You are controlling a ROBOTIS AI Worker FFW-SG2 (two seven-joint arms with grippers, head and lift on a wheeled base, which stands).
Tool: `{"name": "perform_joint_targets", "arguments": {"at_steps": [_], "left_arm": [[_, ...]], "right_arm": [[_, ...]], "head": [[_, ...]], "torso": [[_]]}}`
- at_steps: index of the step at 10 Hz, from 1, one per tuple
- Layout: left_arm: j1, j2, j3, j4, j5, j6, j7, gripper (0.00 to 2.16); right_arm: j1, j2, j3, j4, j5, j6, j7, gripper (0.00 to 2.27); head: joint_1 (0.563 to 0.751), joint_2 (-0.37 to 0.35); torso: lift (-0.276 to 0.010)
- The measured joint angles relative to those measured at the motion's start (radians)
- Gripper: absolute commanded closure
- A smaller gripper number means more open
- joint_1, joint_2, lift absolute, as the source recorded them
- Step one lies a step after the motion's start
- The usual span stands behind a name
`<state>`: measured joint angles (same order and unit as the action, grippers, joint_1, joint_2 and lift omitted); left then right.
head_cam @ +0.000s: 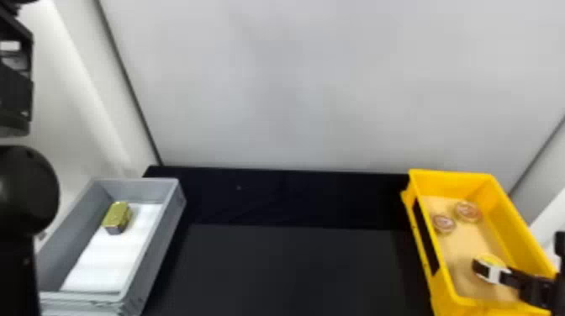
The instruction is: Pick up the round yellow can and place it in the yellow rectangular box
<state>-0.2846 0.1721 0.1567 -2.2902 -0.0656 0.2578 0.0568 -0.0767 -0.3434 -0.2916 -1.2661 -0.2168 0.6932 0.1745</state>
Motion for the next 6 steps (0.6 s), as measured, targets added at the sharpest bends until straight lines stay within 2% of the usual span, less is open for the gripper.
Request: {"name": "perform_joint_targets", "arguments": {"at_steps": [3, 6], "left_arm": [[0.001, 0.0, 0.001, 0.0, 0.0, 0.0, 0.0, 0.14], [0.006, 0.001, 0.003, 0.0, 0.0, 0.0, 0.0, 0.14]], "right_arm": [[0.002, -0.002, -0.001, 0.006, -0.045, 0.018, -0.042, 0.03], [0.008, -0.005, 0.008, 0.002, -0.085, 0.031, -0.058, 0.08]], "head": [[0.663, 0.054], [0.663, 0.054]], "torso": [[0.0], [0.0]]}}
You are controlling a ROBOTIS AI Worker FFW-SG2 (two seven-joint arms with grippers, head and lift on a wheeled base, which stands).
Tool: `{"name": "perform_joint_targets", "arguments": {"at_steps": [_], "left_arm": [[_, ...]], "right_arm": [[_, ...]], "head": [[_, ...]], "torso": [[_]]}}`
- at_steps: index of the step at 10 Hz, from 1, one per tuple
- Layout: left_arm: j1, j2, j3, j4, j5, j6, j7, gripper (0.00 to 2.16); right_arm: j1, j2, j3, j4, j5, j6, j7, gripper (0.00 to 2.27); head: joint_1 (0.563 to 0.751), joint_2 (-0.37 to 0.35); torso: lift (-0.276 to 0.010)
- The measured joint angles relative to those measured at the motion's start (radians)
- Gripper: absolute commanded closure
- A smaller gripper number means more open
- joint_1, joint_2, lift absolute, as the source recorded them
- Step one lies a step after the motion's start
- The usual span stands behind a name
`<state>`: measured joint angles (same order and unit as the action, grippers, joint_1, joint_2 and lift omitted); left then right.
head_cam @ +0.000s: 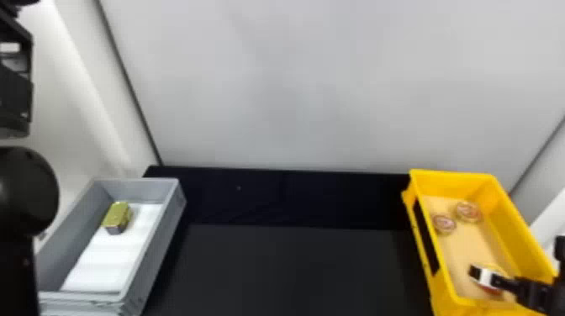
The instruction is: Pick up the round yellow can and place it in the yellow rectangular box
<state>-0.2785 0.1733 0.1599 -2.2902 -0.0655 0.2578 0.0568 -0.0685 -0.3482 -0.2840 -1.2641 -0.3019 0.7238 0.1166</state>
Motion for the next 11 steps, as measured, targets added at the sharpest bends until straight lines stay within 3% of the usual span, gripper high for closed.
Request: {"name": "perform_joint_targets", "arguments": {"at_steps": [2, 4, 8, 11], "left_arm": [[0.008, 0.0, 0.003, 0.0, 0.0, 0.0, 0.0, 0.14], [0.014, 0.001, 0.004, 0.003, 0.0, 0.0, 0.0, 0.14], [0.045, -0.01, 0.02, 0.02, -0.014, -0.014, 0.002, 0.14], [0.066, -0.013, 0.051, 0.031, -0.02, -0.027, 0.004, 0.14]], "right_arm": [[0.016, -0.001, 0.008, -0.089, -0.005, -0.036, -0.004, 0.1], [0.002, -0.004, 0.026, -0.288, 0.0, -0.066, -0.052, 0.11], [-0.167, -0.027, 0.135, -0.736, 0.064, -0.03, -0.204, 0.11], [-0.273, -0.025, 0.239, -0.883, 0.207, -0.115, -0.278, 0.08]], "head": [[0.663, 0.054], [0.663, 0.054], [0.663, 0.054], [0.663, 0.054]], "torso": [[0.0], [0.0], [0.0], [0.0]]}}
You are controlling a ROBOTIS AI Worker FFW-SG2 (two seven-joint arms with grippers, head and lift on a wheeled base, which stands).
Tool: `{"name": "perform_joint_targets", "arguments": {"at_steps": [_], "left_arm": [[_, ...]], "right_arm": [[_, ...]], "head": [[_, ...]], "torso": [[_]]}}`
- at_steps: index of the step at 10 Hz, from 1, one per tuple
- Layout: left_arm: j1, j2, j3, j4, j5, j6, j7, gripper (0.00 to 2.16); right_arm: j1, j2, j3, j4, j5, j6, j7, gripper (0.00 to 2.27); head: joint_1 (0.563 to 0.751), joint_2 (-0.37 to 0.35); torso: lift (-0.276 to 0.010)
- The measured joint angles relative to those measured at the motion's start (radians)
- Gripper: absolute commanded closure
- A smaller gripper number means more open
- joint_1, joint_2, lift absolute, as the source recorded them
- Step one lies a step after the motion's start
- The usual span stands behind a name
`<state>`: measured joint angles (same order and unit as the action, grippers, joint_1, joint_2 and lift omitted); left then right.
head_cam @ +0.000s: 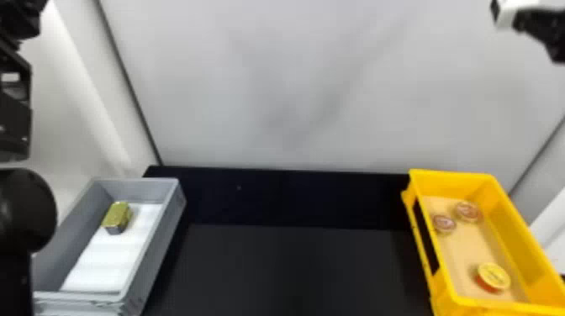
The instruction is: Pick up the round yellow can and place it in the yellow rectangular box
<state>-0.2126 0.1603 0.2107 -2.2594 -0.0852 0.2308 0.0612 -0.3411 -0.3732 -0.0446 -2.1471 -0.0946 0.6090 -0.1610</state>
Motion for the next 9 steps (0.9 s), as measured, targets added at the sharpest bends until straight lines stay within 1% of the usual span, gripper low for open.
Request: {"name": "perform_joint_targets", "arguments": {"at_steps": [3, 5, 7, 9], "left_arm": [[0.006, 0.001, 0.018, 0.014, 0.002, -0.022, 0.0, 0.14], [0.003, 0.005, 0.031, 0.021, 0.0, -0.038, 0.002, 0.14], [-0.002, 0.015, 0.042, 0.023, -0.005, -0.046, 0.004, 0.14], [-0.01, 0.028, 0.046, 0.015, -0.009, -0.042, 0.005, 0.14]], "right_arm": [[-0.121, 0.003, 0.084, -0.021, 0.111, -0.114, 0.026, 0.05], [-0.188, -0.005, 0.109, -0.006, 0.155, -0.201, 0.015, 0.06], [-0.253, -0.031, 0.119, 0.0, 0.129, -0.242, -0.034, 0.06], [-0.302, -0.059, 0.14, -0.004, 0.099, -0.248, -0.063, 0.06]], "head": [[0.663, 0.054], [0.663, 0.054], [0.663, 0.054], [0.663, 0.054]], "torso": [[0.0], [0.0], [0.0], [0.0]]}}
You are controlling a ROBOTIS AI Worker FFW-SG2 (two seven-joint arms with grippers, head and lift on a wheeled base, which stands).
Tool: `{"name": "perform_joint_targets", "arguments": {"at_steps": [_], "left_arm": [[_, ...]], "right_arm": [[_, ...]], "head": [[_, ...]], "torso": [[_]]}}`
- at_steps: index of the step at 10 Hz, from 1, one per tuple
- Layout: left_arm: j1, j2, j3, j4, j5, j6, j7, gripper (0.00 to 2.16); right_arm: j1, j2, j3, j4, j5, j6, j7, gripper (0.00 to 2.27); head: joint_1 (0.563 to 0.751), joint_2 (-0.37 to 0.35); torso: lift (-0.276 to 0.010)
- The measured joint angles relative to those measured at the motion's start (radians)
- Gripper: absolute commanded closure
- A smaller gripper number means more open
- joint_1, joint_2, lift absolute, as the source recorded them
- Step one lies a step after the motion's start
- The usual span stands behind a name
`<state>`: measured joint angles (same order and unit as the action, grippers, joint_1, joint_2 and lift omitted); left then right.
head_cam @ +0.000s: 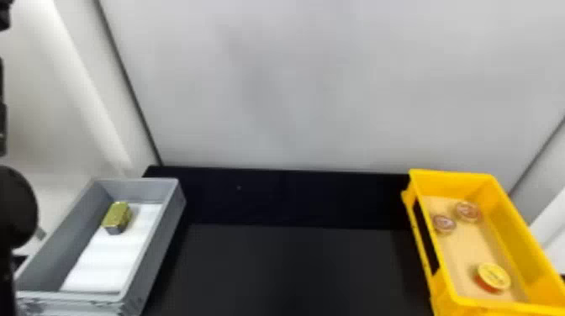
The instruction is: Pick up the round yellow can and place it in the yellow rectangular box
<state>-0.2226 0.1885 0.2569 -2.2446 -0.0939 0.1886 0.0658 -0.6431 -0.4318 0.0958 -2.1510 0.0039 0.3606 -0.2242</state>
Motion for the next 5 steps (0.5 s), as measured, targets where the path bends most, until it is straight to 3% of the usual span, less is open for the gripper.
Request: {"name": "perform_joint_targets", "arguments": {"at_steps": [5], "left_arm": [[-0.012, 0.006, -0.005, -0.016, -0.008, 0.017, 0.0, 0.14]], "right_arm": [[-0.017, -0.016, 0.004, -0.009, -0.033, -0.001, -0.041, 0.09]], "head": [[0.663, 0.054]], "torso": [[0.0]]}}
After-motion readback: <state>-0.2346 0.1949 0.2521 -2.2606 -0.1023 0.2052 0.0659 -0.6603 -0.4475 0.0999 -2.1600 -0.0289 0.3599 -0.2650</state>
